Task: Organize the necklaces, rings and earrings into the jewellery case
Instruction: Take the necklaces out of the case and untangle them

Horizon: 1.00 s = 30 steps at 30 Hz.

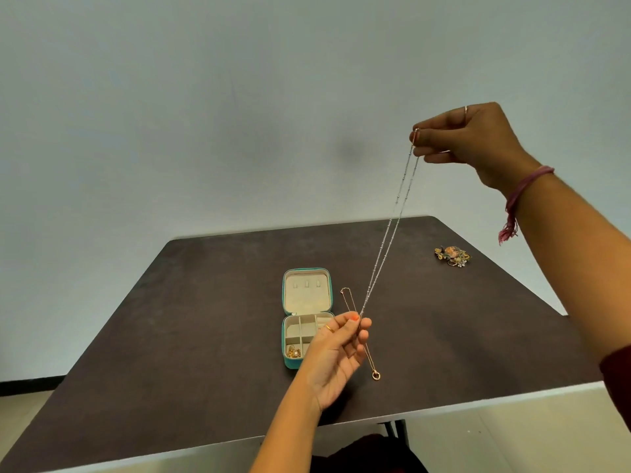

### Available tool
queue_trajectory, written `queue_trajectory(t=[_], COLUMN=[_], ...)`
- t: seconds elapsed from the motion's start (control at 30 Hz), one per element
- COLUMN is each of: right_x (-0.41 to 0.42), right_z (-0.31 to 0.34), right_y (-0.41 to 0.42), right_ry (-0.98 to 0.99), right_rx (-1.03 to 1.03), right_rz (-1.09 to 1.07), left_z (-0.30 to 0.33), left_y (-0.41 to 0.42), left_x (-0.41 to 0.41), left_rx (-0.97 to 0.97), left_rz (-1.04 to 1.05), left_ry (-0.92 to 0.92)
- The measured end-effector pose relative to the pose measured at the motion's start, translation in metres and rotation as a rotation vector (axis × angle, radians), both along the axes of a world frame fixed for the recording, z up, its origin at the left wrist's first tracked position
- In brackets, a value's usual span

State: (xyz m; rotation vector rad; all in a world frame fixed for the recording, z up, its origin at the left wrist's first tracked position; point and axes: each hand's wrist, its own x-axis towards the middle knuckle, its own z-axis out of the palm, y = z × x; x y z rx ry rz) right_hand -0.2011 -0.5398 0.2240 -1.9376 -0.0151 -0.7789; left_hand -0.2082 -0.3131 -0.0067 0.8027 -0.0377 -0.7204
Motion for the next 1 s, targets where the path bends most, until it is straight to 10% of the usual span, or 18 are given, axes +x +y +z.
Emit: queue_trajectory(t=[0.7,1.0], right_x=[0.046,0.077], right_z=[-0.053,-0.093], right_y=[-0.029,-0.034], right_ry=[0.122,0.278], right_rx=[0.112,-0.247], right_rz=[-0.165,-0.216], left_z=[-0.008,-0.016], left_y=[-0.01,-0.02], left_x=[-0.046,-0.069], left_rx=[0.262,0.536], left_rz=[0.007,0.087], left_ry=[-0.156,-0.256])
